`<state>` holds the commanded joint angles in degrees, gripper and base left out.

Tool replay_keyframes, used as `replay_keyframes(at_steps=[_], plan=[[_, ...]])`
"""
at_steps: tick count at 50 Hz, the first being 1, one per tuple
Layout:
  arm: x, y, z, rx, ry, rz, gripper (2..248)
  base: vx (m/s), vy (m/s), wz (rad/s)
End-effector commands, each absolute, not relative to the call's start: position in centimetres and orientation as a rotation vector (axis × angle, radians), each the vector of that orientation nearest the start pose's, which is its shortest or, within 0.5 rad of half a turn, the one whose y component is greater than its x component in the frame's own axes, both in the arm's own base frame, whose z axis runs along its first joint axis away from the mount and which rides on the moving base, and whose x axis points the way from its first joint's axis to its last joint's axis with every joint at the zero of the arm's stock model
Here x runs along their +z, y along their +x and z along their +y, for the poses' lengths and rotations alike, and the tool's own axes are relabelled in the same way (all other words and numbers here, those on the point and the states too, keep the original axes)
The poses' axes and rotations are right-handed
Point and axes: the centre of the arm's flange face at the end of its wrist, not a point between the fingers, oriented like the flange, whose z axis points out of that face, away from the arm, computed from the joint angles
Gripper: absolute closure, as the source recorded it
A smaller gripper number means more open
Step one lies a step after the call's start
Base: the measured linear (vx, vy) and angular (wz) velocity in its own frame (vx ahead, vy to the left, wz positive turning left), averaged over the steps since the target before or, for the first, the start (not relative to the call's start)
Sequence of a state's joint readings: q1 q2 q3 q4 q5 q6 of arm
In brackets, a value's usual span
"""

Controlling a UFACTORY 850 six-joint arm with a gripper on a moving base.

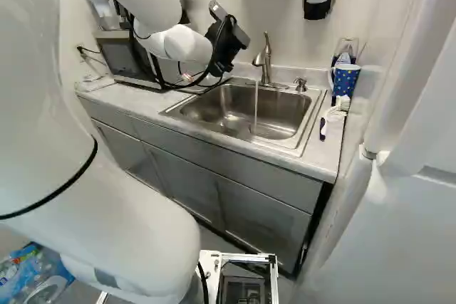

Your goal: Rinse the cup and place it in the tray

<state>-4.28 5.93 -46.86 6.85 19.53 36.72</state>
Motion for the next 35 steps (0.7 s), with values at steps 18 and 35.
replay_keyframes(at_steps=[18,35], plan=[[58.62,47.37,-3.91,-1.674,-2.221,0.771,124,0.000,0.000,0.000],[58.62,47.37,-3.91,-1.753,-2.351,0.588,124,0.000,0.000,0.000]])
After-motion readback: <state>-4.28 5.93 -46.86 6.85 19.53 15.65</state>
